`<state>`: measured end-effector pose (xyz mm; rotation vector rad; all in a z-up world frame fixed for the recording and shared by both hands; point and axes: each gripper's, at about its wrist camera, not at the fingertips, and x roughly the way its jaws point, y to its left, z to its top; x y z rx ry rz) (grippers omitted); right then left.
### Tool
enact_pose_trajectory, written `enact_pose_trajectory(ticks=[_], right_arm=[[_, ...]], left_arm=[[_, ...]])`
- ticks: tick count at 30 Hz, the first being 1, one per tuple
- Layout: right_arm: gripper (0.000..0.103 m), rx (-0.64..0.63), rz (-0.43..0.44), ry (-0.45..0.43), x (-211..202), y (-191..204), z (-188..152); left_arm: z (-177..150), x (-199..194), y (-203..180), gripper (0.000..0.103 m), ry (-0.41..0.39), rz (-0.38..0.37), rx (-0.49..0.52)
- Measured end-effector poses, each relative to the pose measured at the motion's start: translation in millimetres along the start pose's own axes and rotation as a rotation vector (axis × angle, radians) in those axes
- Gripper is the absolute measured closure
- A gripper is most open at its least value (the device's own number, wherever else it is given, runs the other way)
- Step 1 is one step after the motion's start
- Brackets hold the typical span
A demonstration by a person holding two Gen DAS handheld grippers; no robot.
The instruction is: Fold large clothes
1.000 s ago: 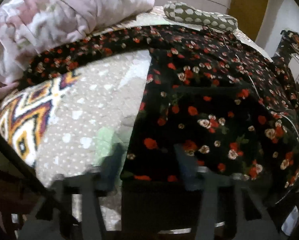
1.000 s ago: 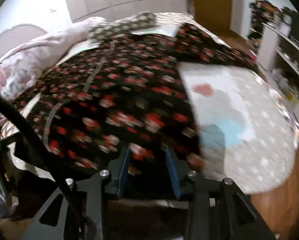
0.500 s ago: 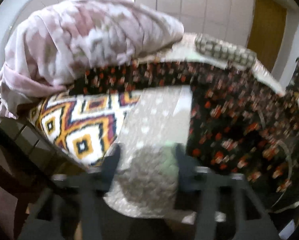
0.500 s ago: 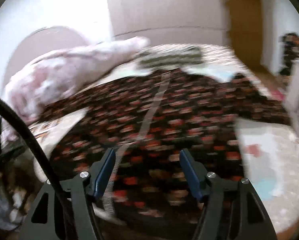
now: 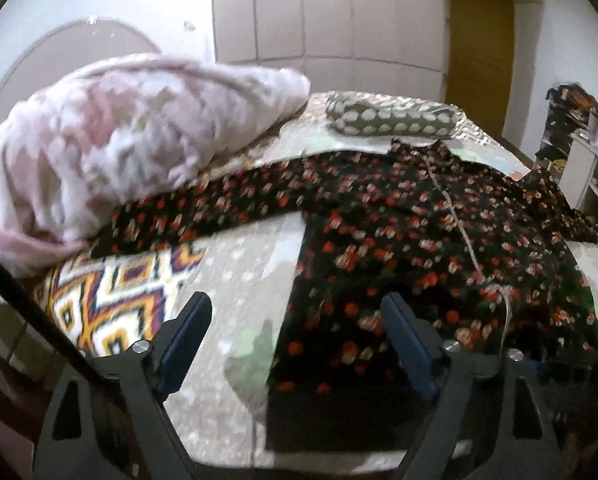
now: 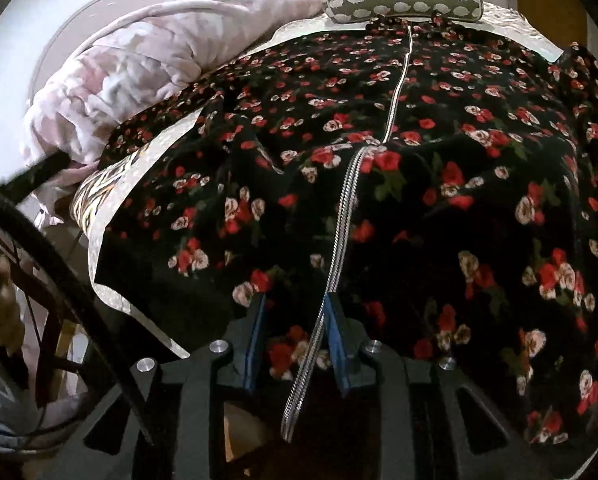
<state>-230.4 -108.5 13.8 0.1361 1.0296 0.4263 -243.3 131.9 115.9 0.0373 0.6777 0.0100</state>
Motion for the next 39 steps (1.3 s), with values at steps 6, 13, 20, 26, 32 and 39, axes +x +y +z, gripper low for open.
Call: enact_pose_trajectory(ticks=[6,13,20,26,32,39], right_arm=[[0.039,0.001,0.078,-0.011,-1.0,1.0,0.1],[0.009,-0.083,0.121,-0.003,-11.2,16.7,1.0],[0.004,-0.128,-0.178,-0.352,-112.4,-4.6,1.8],[0.0,-0.05,-0.42,-0.559,-148.0,-52.2,18.3],[0.021,0.163,-0.361,-0.438,-125.7,-111.0,37.5],[0.024,0.338,-0.304,-0.401,-126.8,-171.9,31.9]], left_arm=[[23.6,16.4,-44.8,0.015,-0.011,-0.033,0.061],[31.6,27.7,-72.1,0.015,-0.009,-0.034,0.094],[28.2,43.1,-94.2,0.014,0.006,-0.029,0.14],[29.2,56.1,-127.9,0.014,0.026,-0.075,0.169],[32.6,66.5,-154.2,0.014,0.04,-0.098,0.217],[32.5,100.8,-170.5,0.014,0.105,-0.101,0.224]])
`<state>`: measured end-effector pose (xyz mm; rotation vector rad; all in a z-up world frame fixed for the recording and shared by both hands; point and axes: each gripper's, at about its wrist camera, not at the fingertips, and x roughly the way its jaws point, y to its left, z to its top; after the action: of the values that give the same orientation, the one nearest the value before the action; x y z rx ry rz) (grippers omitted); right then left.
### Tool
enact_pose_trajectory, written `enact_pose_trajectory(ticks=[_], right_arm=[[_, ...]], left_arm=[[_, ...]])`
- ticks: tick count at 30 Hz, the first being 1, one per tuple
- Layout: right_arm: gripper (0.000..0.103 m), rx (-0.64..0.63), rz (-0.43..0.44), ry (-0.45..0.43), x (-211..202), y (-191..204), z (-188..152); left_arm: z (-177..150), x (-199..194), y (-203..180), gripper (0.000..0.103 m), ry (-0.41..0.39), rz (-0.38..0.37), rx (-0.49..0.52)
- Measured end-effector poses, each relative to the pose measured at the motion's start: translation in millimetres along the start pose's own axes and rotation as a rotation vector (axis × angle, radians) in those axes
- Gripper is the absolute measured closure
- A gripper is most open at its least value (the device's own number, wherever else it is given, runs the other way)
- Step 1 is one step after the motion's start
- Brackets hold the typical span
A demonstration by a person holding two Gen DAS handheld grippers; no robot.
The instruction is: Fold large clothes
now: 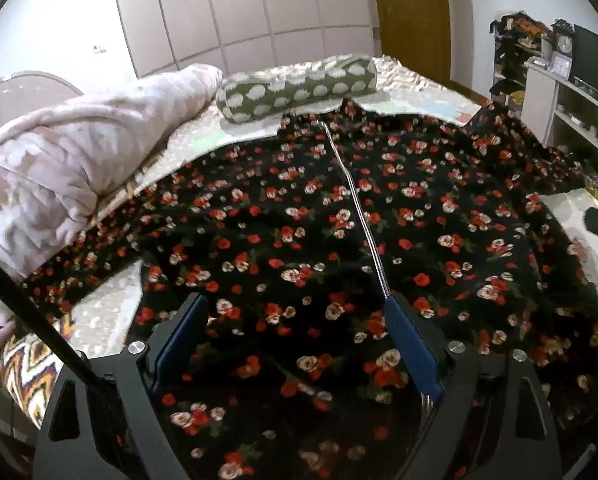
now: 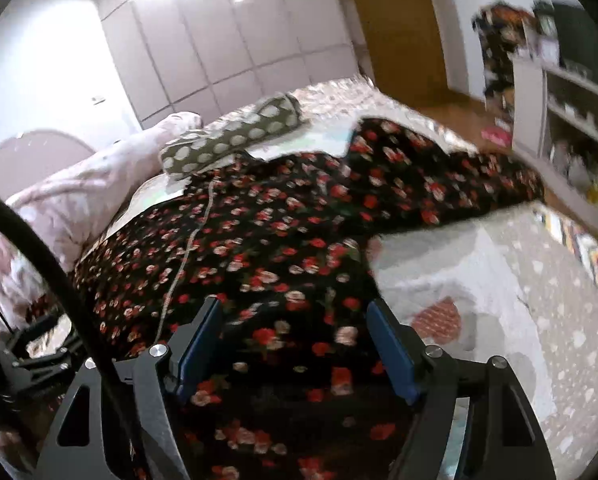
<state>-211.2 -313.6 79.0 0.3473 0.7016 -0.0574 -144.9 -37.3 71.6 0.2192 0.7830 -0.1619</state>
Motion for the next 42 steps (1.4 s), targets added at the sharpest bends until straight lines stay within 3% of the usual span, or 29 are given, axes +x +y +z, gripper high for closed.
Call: enact_pose_trajectory(ticks=[4,9,11,18,23,27,28,30,32,33,35,38,42], right_arm=[[0.024,0.074,-0.037,0.043,8.1,-40.5,8.0],[0.024,0.18,-0.112,0.02,9.7,-99.0,22.2],[0.024,0.274,-0.121,0.012,12.8,-133.2,31.2],[0.024,0.475,-0.17,-0.001,43.8,-213.9,67.2],[0.024,0.56,-0.219,0.019,82.4,-248.7,93.9],[0.023,0.609,-0.256,-0.014,100.5,-268.6,117.6],[0.025,0.64,-0.244,-0.011,104.7,-275.1,121.6],[0.041,0.714,-0.201,-0.014,111.2,-286.0,125.5],[0.082,0.788,-0.154,-0.02,111.6,-298.8,126.6],[0.09,0.822,-0.113,-0.029,109.1,-306.2,127.4],[0.091,0.842,-0.098,-0.074,93.5,-311.6,131.3],[0.092,0.876,-0.162,-0.178,57.0,-320.9,139.8],[0.092,0.839,-0.22,-0.185,33.2,-306.7,158.6]], left_arm=[[0.1,22.5,-3.9,0.014,0.04,-0.008,-0.008],[-10.2,58.7,-5.2,0.014,0.11,-0.012,-0.03],[-17.2,72.1,-3.5,0.009,0.13,-0.025,-0.053],[-23.0,79.2,6.0,0.003,0.119,-0.066,-0.124],[-24.2,79.5,4.3,0.002,0.11,-0.056,-0.129],[-23.8,79.3,4.4,0.001,0.111,-0.056,-0.13],[-23.7,79.8,4.6,0.001,0.112,-0.055,-0.13],[-24.1,79.9,4.9,0.001,0.111,-0.055,-0.13],[-24.1,79.7,4.9,0.001,0.111,-0.056,-0.129],[-24.3,79.7,4.8,0.001,0.11,-0.057,-0.13],[-24.2,79.6,4.5,0.001,0.11,-0.057,-0.13],[-24.3,79.1,6.1,0.001,0.107,-0.059,-0.136],[-21.0,73.1,11.8,0.001,0.105,-0.089,-0.143]])
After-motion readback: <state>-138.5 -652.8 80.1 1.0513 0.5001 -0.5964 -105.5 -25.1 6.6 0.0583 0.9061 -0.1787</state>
